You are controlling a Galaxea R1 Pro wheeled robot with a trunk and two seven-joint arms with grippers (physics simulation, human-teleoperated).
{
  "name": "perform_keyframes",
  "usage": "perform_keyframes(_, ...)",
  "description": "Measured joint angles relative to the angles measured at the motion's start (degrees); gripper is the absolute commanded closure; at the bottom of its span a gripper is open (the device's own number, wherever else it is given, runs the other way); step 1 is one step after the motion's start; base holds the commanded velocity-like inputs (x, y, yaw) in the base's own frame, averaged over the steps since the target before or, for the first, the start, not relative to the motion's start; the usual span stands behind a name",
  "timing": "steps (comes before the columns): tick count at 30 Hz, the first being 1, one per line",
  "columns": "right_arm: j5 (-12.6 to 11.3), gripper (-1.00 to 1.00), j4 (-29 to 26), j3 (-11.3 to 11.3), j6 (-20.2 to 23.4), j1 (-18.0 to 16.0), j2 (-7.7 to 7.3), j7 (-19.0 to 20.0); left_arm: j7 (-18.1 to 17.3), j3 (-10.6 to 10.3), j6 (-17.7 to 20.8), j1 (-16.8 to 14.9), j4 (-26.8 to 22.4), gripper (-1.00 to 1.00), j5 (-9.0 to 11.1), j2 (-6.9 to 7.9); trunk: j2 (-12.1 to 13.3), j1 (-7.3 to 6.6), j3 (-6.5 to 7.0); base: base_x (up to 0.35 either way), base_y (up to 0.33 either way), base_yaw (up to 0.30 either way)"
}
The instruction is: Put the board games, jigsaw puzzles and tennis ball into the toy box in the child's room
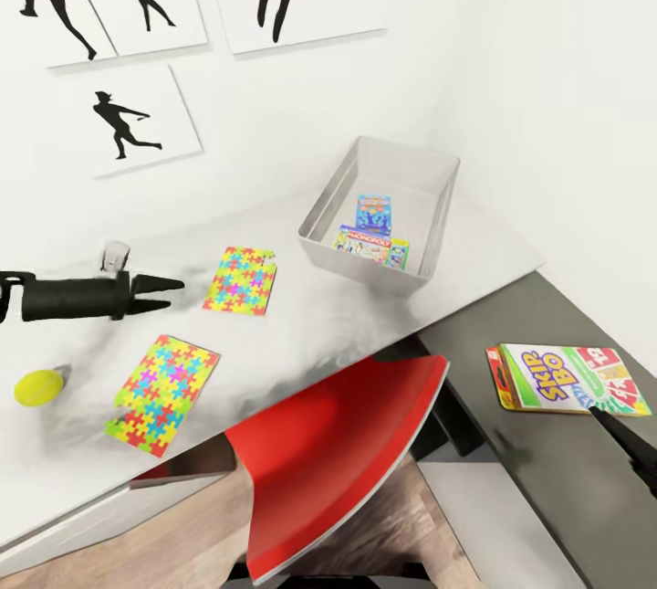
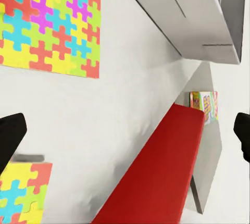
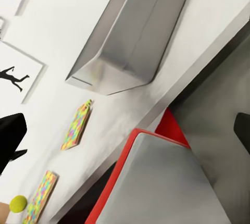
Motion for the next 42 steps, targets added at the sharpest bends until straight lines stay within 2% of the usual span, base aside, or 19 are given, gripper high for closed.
perform_keyframes(3,0.5,-1.00,0.1,0.3,-0.5,0.0,0.07,-0.1,7.9,-0.4,-1.0,0.0,-2.8,-1.00,-3.0,-3.56,0.0,0.00,0.28,-0.002,0.000,0.000)
perform_keyframes(4,0.6,-1.00,0.1,0.3,-0.5,0.0,0.08,-0.1,9.3,-0.3,-1.1,0.0,-3.1,-1.00,-3.4,-4.19,0.0,0.00,0.38,0.000,0.000,0.000)
perform_keyframes(7,0.9,-1.00,0.1,0.5,-0.9,0.0,0.15,-0.7,17.0,-0.3,-1.5,0.0,-3.7,-1.00,-4.7,-7.33,0.0,0.00,0.66,0.000,0.000,0.000)
perform_keyframes(9,1.0,-1.00,0.1,0.6,-1.0,0.0,0.17,-1.0,19.5,-0.3,-1.6,0.1,-3.8,-1.00,-4.8,-8.23,0.0,0.00,0.85,0.000,0.000,0.000)
perform_keyframes(11,1.0,-1.00,0.0,0.5,-1.1,0.0,0.13,-1.1,20.4,-0.3,-1.7,0.3,-3.9,-1.00,-4.8,-8.59,0.0,0.00,1.04,0.000,0.000,0.000)
perform_keyframes(14,1.0,-1.00,0.0,0.4,-1.1,0.0,0.11,-1.0,19.4,-0.3,-1.8,1.9,-3.9,-1.00,-4.7,-8.80,0.0,0.00,1.33,0.000,0.000,0.000)
perform_keyframes(19,1.0,-1.00,-0.1,0.4,-1.0,0.0,0.15,-0.8,13.9,-0.3,-2.0,5.0,-3.6,-1.00,-4.5,-8.89,0.0,0.00,1.80,0.000,0.000,0.000)
perform_keyframes(29,0.4,-1.00,-0.6,0.2,-0.9,0.0,0.18,-0.6,4.6,-0.7,-0.9,6.7,0.7,-1.00,-3.6,-8.88,0.0,0.01,2.75,-0.089,0.015,0.000)
perform_keyframes(33,0.2,-1.00,-1.0,0.2,-0.9,0.0,0.21,-0.4,0.6,-0.3,-0.8,11.4,1.5,-1.00,-3.8,-8.79,0.0,0.00,3.13,-0.028,0.006,0.000)
perform_keyframes(37,0.1,-1.00,-1.4,0.3,-0.9,0.0,0.26,-0.3,-0.8,1.7,-0.8,13.1,1.4,-1.00,-3.8,-8.73,0.0,0.00,3.51,-0.004,0.001,0.000)
perform_keyframes(42,0.1,-1.00,-1.5,0.5,-0.9,0.0,0.27,-0.3,-1.1,2.4,-0.8,13.5,1.6,-1.00,-3.8,-8.73,0.0,0.00,3.98,-0.001,0.000,0.000)
